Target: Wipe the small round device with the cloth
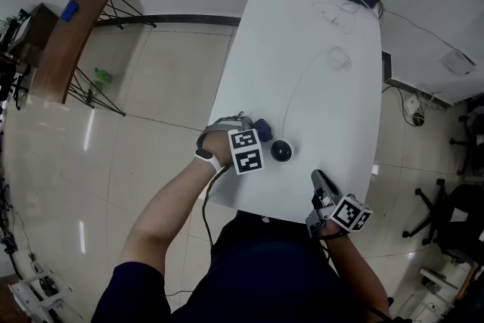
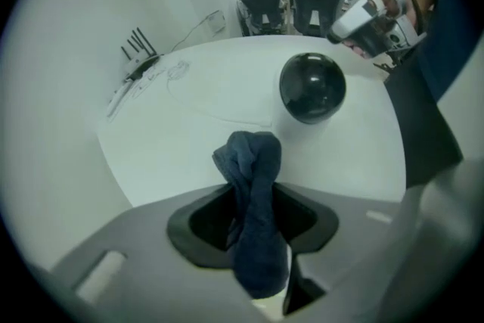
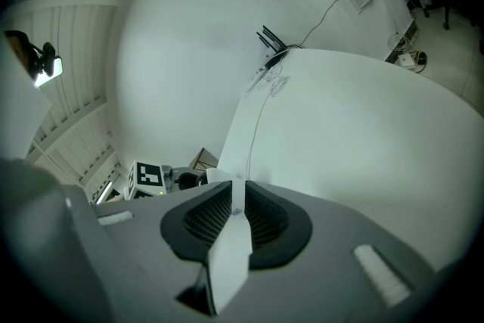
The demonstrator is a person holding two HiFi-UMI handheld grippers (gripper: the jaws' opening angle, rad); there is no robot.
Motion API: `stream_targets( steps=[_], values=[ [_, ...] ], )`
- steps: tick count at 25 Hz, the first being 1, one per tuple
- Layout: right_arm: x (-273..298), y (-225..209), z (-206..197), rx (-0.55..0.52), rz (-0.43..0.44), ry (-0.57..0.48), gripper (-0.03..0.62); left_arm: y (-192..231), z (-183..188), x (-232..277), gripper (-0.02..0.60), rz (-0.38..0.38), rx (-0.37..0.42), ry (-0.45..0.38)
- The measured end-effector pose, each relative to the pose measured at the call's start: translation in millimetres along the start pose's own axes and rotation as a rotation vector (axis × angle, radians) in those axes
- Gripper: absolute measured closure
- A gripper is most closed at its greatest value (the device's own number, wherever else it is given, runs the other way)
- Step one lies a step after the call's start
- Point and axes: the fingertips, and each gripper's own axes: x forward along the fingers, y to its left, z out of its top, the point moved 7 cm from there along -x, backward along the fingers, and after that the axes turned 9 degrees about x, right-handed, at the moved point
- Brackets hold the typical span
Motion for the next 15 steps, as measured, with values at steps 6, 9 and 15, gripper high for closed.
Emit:
stream_targets(
  steps=[6, 9, 15],
  values=[
    [-11.3, -9.7, -1.2, 0.024, -0.013, -0.031, 0.534, -29.7, -1.0, 15.6, 0.439, -0.265, -0.181, 0.067],
    [-14.3, -19.0, -1.4, 0.036, -0.022, -0.036, 0.534, -40.4, 0.6, 12.1, 0.439, -0.295, -0.266, 0.054],
    [-11.7, -17.0, -2.9, 0.041, -0.014, -0.031, 0.534, -73.3, 6.6, 4.1, 0.439, -0.381, -0.423, -0.009]
  ],
)
